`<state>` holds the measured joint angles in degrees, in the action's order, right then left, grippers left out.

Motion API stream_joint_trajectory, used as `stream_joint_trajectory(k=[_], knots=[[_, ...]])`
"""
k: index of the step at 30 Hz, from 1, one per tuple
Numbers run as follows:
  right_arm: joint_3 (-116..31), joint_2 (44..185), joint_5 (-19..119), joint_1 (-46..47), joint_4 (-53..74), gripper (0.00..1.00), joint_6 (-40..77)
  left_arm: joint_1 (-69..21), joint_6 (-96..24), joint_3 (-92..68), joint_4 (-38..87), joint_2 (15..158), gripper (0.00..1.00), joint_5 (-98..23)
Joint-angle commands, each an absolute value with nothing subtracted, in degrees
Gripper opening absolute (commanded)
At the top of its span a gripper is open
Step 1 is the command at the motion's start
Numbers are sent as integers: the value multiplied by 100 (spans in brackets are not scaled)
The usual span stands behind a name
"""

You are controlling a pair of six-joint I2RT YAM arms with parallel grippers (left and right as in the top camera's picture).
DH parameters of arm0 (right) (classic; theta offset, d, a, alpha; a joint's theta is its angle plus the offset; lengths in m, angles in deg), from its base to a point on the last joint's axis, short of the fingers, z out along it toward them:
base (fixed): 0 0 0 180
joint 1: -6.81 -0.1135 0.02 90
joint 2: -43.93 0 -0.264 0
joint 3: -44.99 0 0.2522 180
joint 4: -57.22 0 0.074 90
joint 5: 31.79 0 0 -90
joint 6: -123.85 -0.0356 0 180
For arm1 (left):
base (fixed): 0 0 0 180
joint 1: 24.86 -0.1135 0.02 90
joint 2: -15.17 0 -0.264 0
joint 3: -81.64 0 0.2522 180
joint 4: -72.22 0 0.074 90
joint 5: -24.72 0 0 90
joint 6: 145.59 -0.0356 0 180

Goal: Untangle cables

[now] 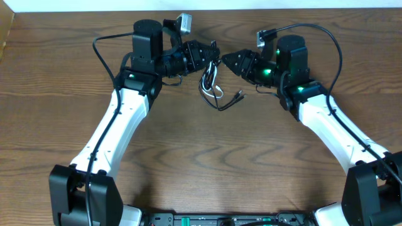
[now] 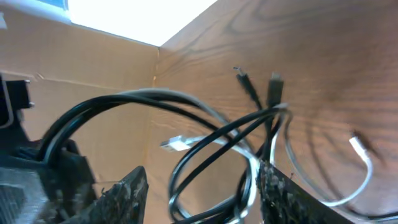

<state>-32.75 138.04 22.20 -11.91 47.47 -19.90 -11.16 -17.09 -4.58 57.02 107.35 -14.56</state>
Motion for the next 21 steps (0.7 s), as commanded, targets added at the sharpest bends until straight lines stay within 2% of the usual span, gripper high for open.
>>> stream_joint_trajectory(k=[1,10,17,21], knots=[[-3291,13959,2027,-1401,4780,51,-2546,-1088,-1856,-509,5744,10724,7,-1368],[-3291,14420,1664,-1720,5796,47,-3182,-1062,-1854,-509,5742,10724,7,-1364],[-3291,14818,1802,-1847,6037,45,-3234,-1014,-1777,-509,5748,10724,7,-1320],[-3291,15043,1800,-1847,6635,36,-3230,-920,-1696,-509,5746,10724,8,-1316]])
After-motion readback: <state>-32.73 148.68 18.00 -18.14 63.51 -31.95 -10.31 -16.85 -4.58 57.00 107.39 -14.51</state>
